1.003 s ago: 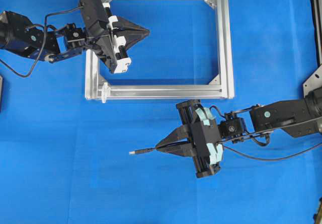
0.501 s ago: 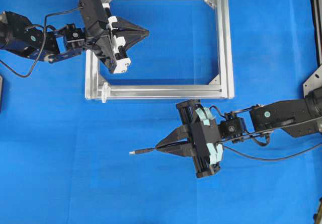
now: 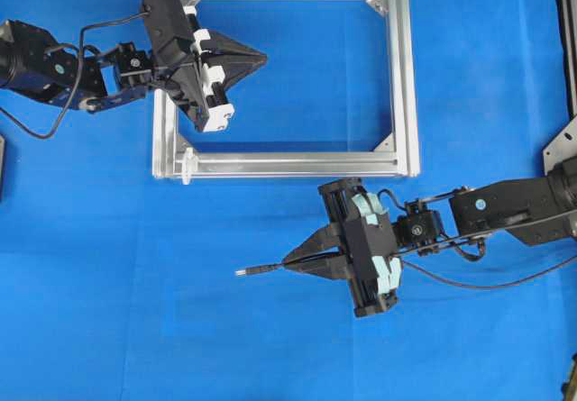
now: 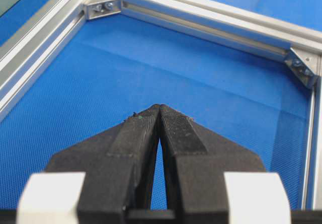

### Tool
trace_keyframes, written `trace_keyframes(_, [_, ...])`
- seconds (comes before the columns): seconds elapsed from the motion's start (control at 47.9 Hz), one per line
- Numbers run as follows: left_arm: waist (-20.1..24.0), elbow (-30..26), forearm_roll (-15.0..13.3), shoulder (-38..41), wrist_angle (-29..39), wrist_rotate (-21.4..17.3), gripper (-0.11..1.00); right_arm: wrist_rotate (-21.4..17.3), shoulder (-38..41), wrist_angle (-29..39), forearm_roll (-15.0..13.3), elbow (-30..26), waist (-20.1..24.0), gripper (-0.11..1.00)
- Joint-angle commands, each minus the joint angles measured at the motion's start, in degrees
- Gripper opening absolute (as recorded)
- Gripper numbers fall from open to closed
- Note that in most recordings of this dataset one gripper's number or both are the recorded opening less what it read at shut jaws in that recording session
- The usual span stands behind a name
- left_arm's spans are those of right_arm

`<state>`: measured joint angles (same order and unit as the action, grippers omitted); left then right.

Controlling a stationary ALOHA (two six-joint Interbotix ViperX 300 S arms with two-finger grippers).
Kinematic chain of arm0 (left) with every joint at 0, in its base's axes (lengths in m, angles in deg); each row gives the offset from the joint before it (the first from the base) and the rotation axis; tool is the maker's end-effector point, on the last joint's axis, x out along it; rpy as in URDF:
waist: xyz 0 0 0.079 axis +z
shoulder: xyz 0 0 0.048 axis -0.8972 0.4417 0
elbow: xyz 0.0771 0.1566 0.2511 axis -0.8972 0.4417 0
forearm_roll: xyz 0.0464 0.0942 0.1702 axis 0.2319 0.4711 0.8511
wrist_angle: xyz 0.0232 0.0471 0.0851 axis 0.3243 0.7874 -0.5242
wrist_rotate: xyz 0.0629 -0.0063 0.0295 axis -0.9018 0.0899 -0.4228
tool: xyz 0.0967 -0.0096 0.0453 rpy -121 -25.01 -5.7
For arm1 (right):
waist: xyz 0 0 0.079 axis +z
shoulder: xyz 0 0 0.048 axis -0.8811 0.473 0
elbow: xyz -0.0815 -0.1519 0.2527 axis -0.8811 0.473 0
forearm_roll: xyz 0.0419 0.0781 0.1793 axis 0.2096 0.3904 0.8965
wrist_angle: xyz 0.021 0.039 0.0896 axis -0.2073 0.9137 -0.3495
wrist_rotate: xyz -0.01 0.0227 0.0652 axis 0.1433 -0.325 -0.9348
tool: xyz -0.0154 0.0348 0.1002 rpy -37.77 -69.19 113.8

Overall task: Insert the wire through the string loop located on the left side.
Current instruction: 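Carry the cable plug with the right gripper toward the white zip-tie loop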

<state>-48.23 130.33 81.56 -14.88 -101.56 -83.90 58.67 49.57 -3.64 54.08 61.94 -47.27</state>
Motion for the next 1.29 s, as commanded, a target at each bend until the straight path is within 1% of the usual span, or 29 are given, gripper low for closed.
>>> trace_keyframes(0.0, [-0.09,-0.53,0.18,-2.11,-0.35,0.09,0.0,0.09,-1.85,-0.7,0.09,-0.09,-1.23,0.0])
trace_keyframes(0.355, [-0.09,-0.35,0.09,-2.11,-0.35,0.09,0.0,0.26,-2.37,-1.85,0.0,2.9,-11.43,0.0])
trace_keyframes(0.48, [-0.09,-0.35,0.18,-2.11,-0.35,0.09,0.0,0.62,-2.29,-2.81,0.09,4.04,-13.97,0.0])
trace_keyframes(0.689, [-0.09,-0.53,0.09,-2.2,-0.35,0.09,0.0,1.14,-2.2,-4.57,0.09,4.48,-14.85,0.0])
trace_keyframes(0.856, [-0.09,-0.62,0.18,-2.2,-0.35,0.09,0.0,1.14,-0.7,-5.8,0.0,3.08,-14.85,0.0])
trace_keyframes(1.065, [-0.09,-0.62,0.18,-2.11,-0.35,0.09,0.0,1.23,3.16,-6.5,0.09,-0.44,-14.85,0.0])
trace_keyframes(1.274, [-0.09,-0.62,0.18,-2.2,-0.44,0.09,0.0,1.41,7.21,-6.5,0.09,-5.19,-14.85,0.0])
